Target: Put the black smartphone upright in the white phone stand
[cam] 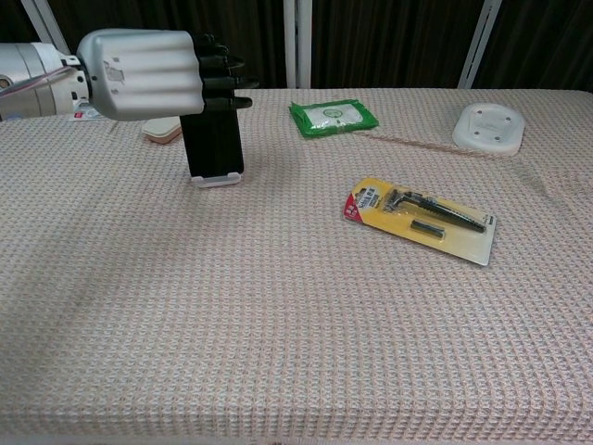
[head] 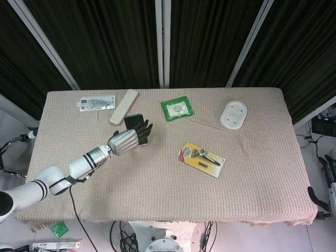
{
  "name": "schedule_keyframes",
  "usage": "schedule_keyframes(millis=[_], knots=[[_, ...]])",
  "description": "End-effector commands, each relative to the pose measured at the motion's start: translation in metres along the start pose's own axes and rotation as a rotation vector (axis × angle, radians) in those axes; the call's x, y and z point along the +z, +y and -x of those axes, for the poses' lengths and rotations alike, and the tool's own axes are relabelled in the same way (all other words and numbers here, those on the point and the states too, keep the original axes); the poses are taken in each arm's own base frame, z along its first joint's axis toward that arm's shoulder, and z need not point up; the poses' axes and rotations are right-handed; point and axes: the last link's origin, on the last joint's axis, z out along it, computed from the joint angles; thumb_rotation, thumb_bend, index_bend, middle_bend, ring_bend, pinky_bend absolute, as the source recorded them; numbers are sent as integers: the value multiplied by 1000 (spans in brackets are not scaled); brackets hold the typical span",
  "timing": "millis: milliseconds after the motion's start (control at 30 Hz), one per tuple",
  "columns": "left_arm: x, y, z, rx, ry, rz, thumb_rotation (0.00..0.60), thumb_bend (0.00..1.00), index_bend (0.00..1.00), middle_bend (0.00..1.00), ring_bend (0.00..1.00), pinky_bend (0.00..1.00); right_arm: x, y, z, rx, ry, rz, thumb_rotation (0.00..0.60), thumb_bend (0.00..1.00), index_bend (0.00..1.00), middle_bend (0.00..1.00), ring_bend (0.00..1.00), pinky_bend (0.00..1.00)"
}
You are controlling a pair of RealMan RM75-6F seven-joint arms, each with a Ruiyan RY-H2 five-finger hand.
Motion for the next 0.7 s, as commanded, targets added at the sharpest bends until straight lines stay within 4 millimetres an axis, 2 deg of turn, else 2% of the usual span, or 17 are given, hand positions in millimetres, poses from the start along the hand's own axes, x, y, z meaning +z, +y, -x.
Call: schedule_keyframes(millis=[33,133,167,300,333,367,467,500,567,700], knots=[[-34,-23,2,-211,-58,-237,600,88,0,2,53,208,-1,1,-2,-1,3,-3,600,279,0,0,0,0],[-77,-40,-5,-463,-91,-474,600,67,0,9,54,208,-2,4,-3,-2,6,6,600,278,0,0,0,0],[-98,-45,-9,-589,-97,-578,600,58,0,13,55,208,-2,6,-3,-1,6,12,600,278,0,0,0,0],[-167,-41,-12,-958,-133,-836,600,37,0,33,56,209,-2,9,-2,-5,-4,14,600,270,0,0,0,0],[-194,-31,-10,-1089,-175,-901,594,42,0,34,60,215,-4,9,0,-12,-18,-5,600,260,0,0,0,0],[-211,-23,-8,-1154,-213,-931,566,49,0,34,65,221,-5,8,0,-13,-25,-20,600,238,0,0,0,0],[-259,10,-4,-1287,-338,-988,400,62,0,34,78,237,-10,10,5,-48,-41,-37,600,205,0,0,0,0],[-272,21,-4,-1302,-361,-986,363,62,1,34,78,237,-11,10,7,-60,-46,-35,600,202,0,0,0,0],[-297,43,-3,-1307,-398,-963,343,60,3,34,78,233,-11,10,11,-67,-55,-39,600,199,0,0,0,0],[-326,71,-4,-1320,-429,-870,335,53,8,35,77,225,-10,10,16,-60,-78,-51,600,201,0,0,0,0]])
